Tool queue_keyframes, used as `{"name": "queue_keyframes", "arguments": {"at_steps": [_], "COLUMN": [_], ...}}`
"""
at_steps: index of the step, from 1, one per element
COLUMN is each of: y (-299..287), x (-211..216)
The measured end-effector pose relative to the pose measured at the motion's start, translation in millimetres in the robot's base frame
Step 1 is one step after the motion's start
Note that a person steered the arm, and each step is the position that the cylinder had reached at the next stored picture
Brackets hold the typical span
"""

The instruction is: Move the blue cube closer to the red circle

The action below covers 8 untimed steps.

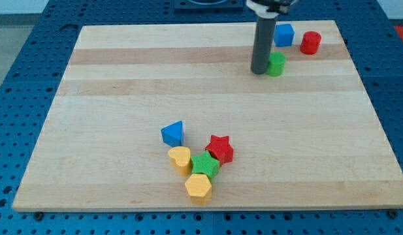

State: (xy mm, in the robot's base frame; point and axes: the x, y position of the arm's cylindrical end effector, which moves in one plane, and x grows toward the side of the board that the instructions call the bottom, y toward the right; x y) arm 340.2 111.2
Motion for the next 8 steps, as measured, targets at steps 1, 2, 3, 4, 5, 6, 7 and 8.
{"name": "queue_keyframes", "arguments": {"at_steps": [1,2,3,4,5,6,7,8], "y": [29.2,58.0,67.0,25.2,-21.2,-34.3,-27.2,-25.3], "x": [-17.8,-34.8,-36.2,-18.6,-15.7,-39.3,-91.8,-95.1]}}
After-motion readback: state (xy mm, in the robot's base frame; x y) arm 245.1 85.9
